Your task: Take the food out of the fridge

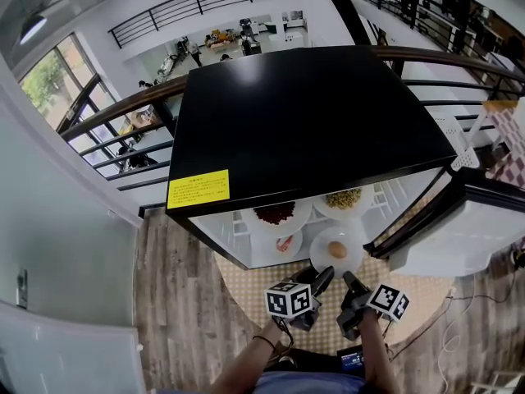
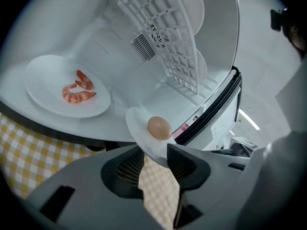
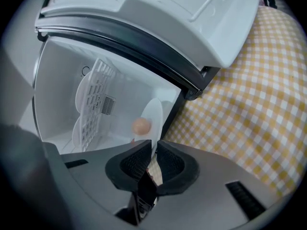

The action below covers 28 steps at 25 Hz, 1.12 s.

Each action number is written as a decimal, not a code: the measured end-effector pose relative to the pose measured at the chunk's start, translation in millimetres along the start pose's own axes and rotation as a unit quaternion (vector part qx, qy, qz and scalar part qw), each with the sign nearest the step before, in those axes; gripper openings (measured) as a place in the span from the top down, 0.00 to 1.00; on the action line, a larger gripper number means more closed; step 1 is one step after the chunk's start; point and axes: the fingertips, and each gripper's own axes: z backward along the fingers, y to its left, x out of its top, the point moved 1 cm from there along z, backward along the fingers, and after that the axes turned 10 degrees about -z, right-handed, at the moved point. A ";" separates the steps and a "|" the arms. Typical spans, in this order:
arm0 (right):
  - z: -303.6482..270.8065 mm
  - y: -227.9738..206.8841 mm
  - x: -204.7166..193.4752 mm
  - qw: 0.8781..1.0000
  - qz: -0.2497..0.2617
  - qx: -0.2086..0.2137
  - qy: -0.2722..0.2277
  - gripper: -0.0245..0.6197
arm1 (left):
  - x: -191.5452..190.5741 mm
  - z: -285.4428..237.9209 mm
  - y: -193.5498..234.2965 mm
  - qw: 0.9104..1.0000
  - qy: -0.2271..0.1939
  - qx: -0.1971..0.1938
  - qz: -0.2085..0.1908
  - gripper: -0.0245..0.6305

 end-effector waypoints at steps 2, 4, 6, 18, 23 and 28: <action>5.2 1.9 -4.5 1.000 0.004 0.001 0.003 0.89 | 0.6 6.5 -4.9 1.000 -0.002 0.000 -0.008 0.72; 10.2 4.5 -9.9 1.000 0.012 0.004 0.005 0.89 | 1.0 14.3 -9.2 1.000 -0.005 0.000 -0.013 0.72; 15.1 9.0 -15.0 1.000 0.018 0.012 0.006 0.89 | 2.4 22.7 -13.4 1.000 -0.011 0.000 -0.013 0.73; 58.3 29.5 -60.7 0.998 0.042 0.041 -0.006 0.89 | -1.7 81.9 -45.5 0.999 -0.029 -0.008 -0.036 0.74; 74.8 31.1 -82.7 0.998 0.051 0.043 -0.008 0.89 | -9.5 107.2 -55.5 0.999 -0.036 -0.009 -0.038 0.74; 90.2 30.6 -109.6 0.997 0.061 0.043 -0.010 0.89 | -22.0 135.0 -62.5 0.998 -0.041 -0.011 -0.041 0.74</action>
